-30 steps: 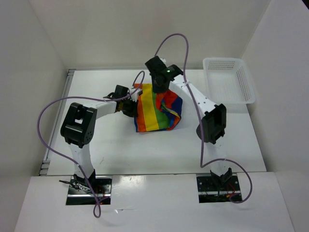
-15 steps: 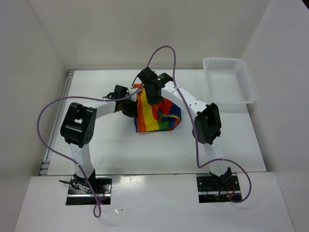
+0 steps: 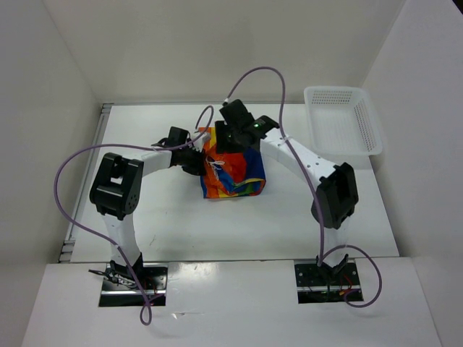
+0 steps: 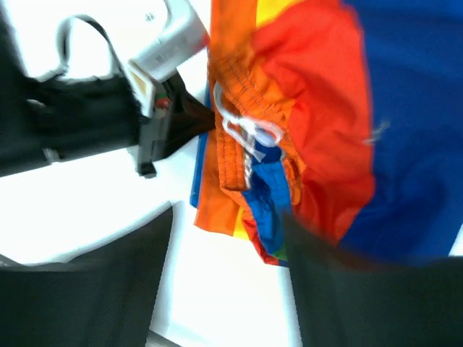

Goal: Fold and stack the shorts
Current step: Fold the shorts

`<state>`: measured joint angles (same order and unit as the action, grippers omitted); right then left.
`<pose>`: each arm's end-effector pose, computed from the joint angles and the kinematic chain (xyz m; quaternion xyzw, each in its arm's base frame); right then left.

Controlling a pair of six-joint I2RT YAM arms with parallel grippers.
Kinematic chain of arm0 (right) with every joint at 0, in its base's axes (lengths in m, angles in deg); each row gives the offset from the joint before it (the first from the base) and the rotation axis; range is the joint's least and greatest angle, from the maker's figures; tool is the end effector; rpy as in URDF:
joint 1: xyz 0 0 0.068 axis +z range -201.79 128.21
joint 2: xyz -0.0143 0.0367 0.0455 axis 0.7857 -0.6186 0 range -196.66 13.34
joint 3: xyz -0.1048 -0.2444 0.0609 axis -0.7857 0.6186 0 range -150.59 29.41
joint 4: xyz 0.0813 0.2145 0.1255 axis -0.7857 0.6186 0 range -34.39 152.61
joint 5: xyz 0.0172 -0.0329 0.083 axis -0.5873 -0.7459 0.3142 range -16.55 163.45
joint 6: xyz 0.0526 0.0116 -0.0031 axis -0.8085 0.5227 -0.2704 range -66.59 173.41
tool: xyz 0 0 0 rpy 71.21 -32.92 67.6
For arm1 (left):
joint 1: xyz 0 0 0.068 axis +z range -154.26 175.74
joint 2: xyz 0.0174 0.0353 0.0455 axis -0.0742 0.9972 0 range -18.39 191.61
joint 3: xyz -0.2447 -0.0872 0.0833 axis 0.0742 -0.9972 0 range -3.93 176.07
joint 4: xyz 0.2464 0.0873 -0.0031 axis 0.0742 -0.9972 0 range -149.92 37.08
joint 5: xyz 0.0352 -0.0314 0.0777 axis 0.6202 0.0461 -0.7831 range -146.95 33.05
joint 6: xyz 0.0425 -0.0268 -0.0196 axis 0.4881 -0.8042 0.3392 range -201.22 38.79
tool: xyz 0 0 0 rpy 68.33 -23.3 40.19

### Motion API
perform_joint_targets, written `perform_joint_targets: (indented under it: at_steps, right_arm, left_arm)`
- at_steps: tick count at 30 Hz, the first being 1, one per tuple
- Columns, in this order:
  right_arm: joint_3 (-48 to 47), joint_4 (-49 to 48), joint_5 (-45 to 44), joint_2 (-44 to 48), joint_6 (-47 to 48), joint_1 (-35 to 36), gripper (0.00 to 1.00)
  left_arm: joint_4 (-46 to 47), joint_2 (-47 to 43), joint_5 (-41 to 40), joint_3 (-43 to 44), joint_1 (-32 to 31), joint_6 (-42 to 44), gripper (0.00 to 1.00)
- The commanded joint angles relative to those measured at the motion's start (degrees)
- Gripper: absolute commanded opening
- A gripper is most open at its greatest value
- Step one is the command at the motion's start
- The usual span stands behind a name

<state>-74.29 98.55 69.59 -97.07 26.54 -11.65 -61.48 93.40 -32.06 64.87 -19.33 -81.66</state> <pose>0.3328 0.2775 0.3084 -0.0968 0.9332 0.1639 0.3049 0.3864 -0.1196 0.1522 0.1878 0.9055 -0.2451 0.2911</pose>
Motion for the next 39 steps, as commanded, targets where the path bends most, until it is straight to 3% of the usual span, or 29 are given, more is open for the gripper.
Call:
perform_joint_targets:
  at_steps: [1, 3, 5, 6, 7, 8, 9, 11, 12, 14, 15, 17, 19, 21, 24, 25, 28, 31, 35, 39]
  right_arm:
    - [3.1, -6.9, -0.8, 7.3, -2.2, -2.4, 0.49]
    - [6.2, -6.9, -1.3, 9.7, -2.8, -4.2, 0.25]
    - [9.1, -6.2, -1.9, 10.9, -3.4, -5.9, 0.13]
    - [10.2, -6.2, -1.9, 11.5, -3.4, -7.8, 0.13]
    - [11.1, -5.6, -1.9, 12.1, -4.0, -8.8, 0.15]
    - [12.6, -5.6, -1.2, 12.9, -4.0, -9.8, 0.29]
    - [13.3, -5.6, -1.2, 12.9, -3.5, -10.7, 0.33]
    - [14.1, -4.4, -0.3, 13.6, -2.6, -11.2, 0.43]
    - [14.1, -3.8, 0.7, 13.6, -2.0, -11.2, 0.48]
    - [15.3, -2.1, 2.2, 13.6, -1.4, -10.7, 0.56]
    - [15.3, -2.1, 2.2, 13.6, -0.9, -9.9, 0.7]
    - [17.7, -1.5, 1.3, 13.6, -0.9, -9.1, 0.73]
    - [19.1, -1.5, 0.8, 13.6, -1.4, -9.1, 0.73]
    - [19.1, -1.5, 0.1, 12.5, -2.0, -9.1, 0.71]
    - [17.9, -1.5, 0.1, 12.0, -2.0, -9.1, 0.69]
    - [17.9, -1.5, -0.4, 12.0, -2.0, -9.1, 0.69]
    - [17.9, -1.5, -1.7, 12.0, -2.0, -9.1, 0.69]
    - [17.4, -1.5, -3.2, 12.0, -1.5, -9.1, 0.69]
    - [17.4, -0.9, -3.2, 12.0, -1.0, -9.1, 0.69]
    - [17.4, -0.9, -3.2, 12.6, -1.0, -9.6, 0.69]
  left_arm:
    - [-3.1, 2.5, -0.2, 0.5, 1.0, 0.4, 0.12]
    - [-3.1, 1.6, -0.2, 0.5, 1.0, 0.4, 0.11]
    - [-4.0, 0.4, -0.7, 0.5, 1.5, 0.4, 0.11]
    - [-4.5, -1.0, -0.7, 1.2, 1.5, 0.4, 0.11]
    - [-4.5, -2.0, -0.7, 1.3, 2.1, 0.4, 0.12]
    - [-5.4, -3.1, -0.7, 1.3, 2.1, 0.4, 0.15]
    - [-5.4, -5.8, -1.2, 1.3, 2.8, 0.4, 0.19]
    - [-5.9, -8.4, 0.0, 0.6, 3.5, 0.4, 0.36]
    - [-5.2, -10.4, 0.6, 0.1, 3.5, 0.4, 0.56]
    - [-5.9, -11.7, 2.3, 1.4, 3.5, 0.4, 0.69]
    - [-5.9, -11.7, 3.1, 2.3, 3.5, 0.4, 0.74]
    - [-6.6, -11.7, 3.1, 4.5, 3.5, 0.4, 0.81]
    - [-7.2, -10.5, 3.6, 6.1, 3.5, 0.4, 0.81]
    - [-7.2, -8.3, 6.4, 7.2, 2.9, 0.4, 0.52]
    - [-6.4, -5.9, 8.4, 8.5, 1.5, 0.4, 0.23]
    - [-4.7, -5.9, 9.7, 8.5, 0.8, 0.4, 0.23]
    - [-2.8, -4.5, 11.1, 8.5, -0.7, 0.4, 0.39]
    - [-0.6, -2.5, 11.0, 8.5, -3.5, 0.4, 0.4]
    - [0.7, -1.3, 7.1, 8.0, -5.3, 0.4, 0.67]
    - [0.7, -0.1, 2.4, 9.9, -5.3, 0.4, 0.67]
